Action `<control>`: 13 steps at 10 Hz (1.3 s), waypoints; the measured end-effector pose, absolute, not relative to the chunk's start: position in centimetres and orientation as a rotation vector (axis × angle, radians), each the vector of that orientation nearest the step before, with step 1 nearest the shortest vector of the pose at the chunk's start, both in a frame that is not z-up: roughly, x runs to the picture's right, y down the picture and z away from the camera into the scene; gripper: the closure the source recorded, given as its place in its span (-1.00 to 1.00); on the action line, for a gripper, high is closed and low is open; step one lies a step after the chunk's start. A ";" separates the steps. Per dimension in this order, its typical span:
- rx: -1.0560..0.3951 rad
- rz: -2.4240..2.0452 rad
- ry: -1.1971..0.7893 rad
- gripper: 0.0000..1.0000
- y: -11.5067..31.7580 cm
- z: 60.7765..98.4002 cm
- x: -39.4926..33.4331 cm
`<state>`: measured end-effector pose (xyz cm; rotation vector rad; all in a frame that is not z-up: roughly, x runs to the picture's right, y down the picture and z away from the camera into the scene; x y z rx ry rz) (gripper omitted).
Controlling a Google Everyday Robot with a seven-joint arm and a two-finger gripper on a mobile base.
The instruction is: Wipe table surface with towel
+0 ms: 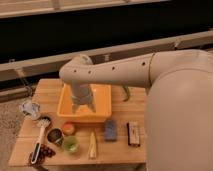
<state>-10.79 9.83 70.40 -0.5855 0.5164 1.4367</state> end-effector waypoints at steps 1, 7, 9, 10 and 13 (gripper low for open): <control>-0.587 1.436 0.515 -0.30 9.8 70.5 -10.8; -0.629 1.378 0.412 -0.30 4.1 78.0 -17.9; -0.646 1.330 0.369 -0.30 2.1 80.0 -22.1; -0.650 1.307 0.346 -0.30 1.1 80.7 -23.8; -0.659 1.198 0.246 -0.30 -2.3 81.3 -31.0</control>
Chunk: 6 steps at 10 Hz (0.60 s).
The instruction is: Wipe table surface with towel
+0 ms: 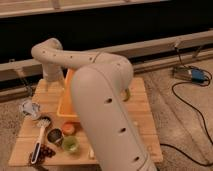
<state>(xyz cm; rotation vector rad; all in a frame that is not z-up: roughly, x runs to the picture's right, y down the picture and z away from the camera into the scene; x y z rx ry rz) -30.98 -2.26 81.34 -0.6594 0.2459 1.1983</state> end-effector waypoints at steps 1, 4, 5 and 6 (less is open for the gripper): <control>-0.663 1.152 0.210 -0.30 -3.0 81.0 -33.5; -0.696 1.028 0.146 -0.30 -1.9 79.1 -38.5; -0.706 1.001 0.137 -0.30 -1.3 78.2 -39.2; -0.717 0.969 0.125 -0.30 -0.5 77.3 -40.0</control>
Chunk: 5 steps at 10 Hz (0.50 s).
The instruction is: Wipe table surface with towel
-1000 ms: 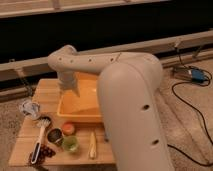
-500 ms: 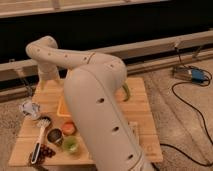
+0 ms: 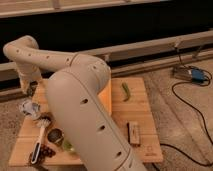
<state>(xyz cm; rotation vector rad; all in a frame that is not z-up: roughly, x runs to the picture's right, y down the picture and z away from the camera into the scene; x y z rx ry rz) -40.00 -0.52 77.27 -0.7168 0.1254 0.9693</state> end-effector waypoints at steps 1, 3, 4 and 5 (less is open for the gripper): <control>-0.728 0.941 0.123 -0.30 0.5 76.4 -40.5; -0.752 0.893 0.135 -0.30 2.9 75.0 -40.6; -0.771 0.875 0.140 -0.30 3.8 74.8 -40.8; -0.788 0.858 0.156 -0.30 4.6 75.2 -40.6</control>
